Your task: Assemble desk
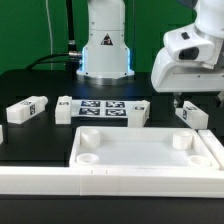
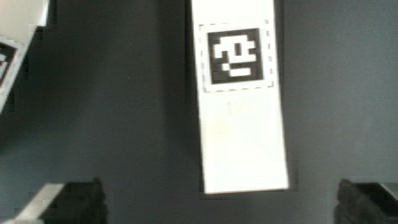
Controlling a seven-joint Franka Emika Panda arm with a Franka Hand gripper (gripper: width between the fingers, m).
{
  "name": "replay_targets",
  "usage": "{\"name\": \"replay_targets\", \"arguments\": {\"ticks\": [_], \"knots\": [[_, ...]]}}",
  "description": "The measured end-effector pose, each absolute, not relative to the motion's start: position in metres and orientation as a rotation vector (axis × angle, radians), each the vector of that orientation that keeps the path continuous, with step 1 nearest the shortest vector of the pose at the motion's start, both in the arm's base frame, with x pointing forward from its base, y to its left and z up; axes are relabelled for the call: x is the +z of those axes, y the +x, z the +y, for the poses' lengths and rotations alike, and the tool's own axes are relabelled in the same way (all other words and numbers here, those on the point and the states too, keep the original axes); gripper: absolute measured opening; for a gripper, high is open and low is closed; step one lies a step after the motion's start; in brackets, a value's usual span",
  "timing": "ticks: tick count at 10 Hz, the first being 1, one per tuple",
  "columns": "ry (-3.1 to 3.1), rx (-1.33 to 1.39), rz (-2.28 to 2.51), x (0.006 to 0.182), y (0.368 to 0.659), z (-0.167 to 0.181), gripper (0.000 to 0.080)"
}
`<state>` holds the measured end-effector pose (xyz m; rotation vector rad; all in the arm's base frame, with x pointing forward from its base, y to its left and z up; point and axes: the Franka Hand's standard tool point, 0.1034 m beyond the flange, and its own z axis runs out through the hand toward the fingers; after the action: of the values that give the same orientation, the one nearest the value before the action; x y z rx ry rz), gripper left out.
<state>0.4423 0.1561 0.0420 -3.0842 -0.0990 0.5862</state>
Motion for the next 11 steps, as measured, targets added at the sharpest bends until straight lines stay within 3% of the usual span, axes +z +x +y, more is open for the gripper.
{"name": "replay_targets", "arguments": {"ticks": [4,11], "knots": [[-3.008,0.998,-0.126,0.041,0.435,0.153,0.0649],[-2.8,1.493,-0.139,0.015,0.435,0.164,0.0649]]}}
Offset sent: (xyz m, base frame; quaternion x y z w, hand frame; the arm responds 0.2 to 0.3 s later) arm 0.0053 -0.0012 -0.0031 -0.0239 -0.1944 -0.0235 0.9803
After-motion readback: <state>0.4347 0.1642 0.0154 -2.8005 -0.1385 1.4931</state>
